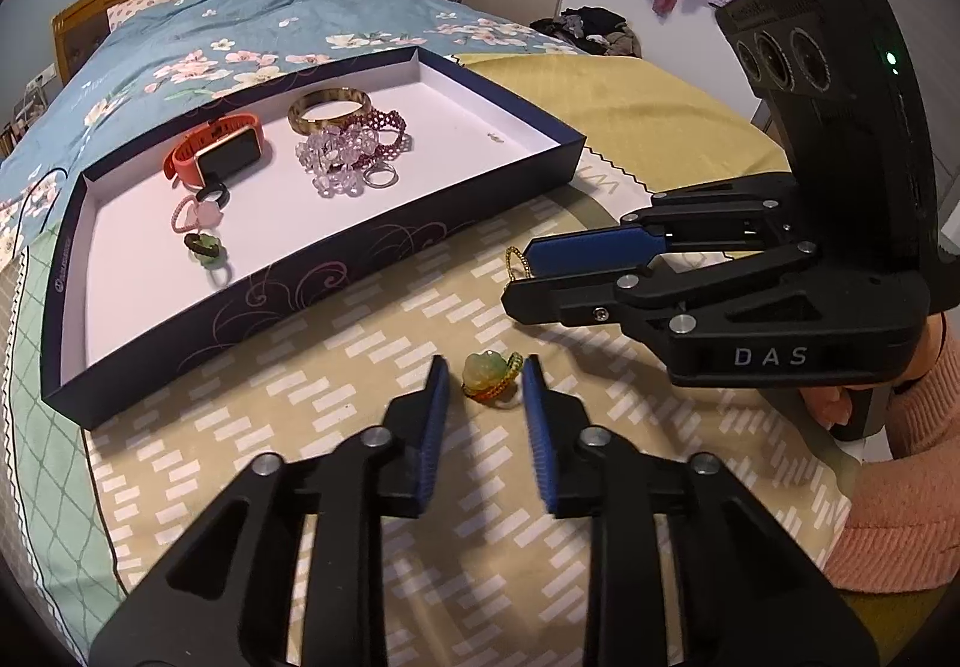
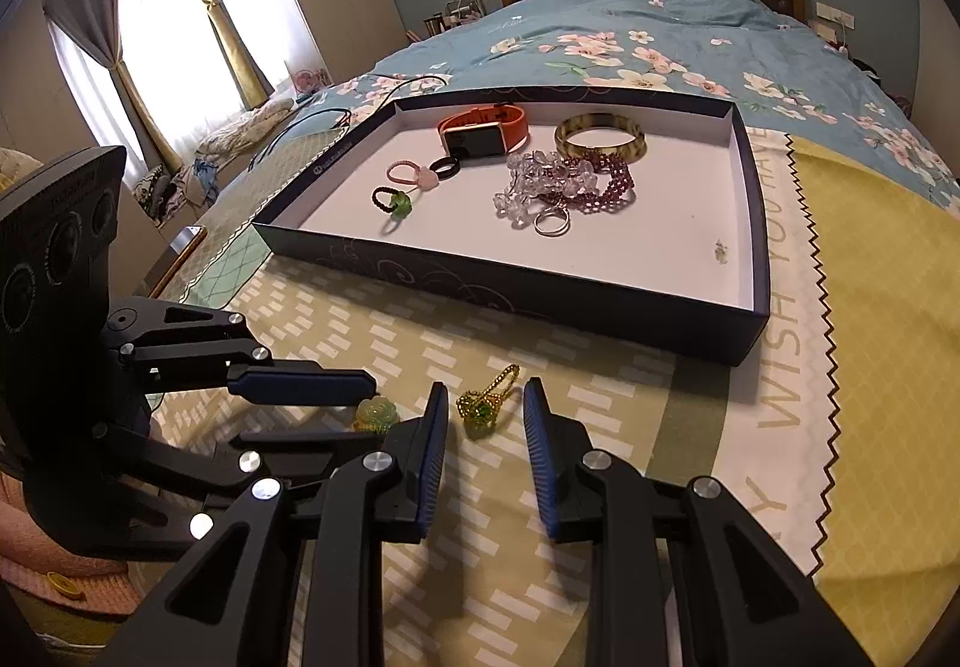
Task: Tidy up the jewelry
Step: 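Grasp the green heart-shaped ring with the left tool while the right tool grasps the gold ring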
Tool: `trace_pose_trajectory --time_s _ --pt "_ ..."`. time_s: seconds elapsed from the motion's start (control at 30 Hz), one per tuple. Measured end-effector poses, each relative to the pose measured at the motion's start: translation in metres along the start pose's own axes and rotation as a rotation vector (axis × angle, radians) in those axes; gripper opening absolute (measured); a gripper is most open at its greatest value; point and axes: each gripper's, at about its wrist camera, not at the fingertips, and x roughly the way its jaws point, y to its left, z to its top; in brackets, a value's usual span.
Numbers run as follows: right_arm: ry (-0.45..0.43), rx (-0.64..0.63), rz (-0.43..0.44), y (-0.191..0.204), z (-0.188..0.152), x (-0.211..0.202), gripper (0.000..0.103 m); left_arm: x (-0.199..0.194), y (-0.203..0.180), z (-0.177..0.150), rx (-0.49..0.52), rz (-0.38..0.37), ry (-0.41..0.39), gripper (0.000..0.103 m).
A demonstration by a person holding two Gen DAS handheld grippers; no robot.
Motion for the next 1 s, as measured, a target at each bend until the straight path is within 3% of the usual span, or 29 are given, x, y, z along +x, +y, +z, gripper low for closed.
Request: trace_pose_trajectory --time_s 0.1,0.23,1.0 --pt "0.002 0.001 -0.001 -0.001 0.000 0.000 0.023 0.000 0.002 0.001 -0.009 -0.006 -0.002 0.017" --pt "0.006 -0.006 -0.007 0.001 0.000 0.001 0.011 0.000 0.002 0.001 -0.018 -0.004 -0.005 0.017" --pt "-0.094 -0.053 -0.014 0.014 0.006 -0.024 0.010 -0.040 0.016 0.002 -0.095 0.067 -0.112 0.017"
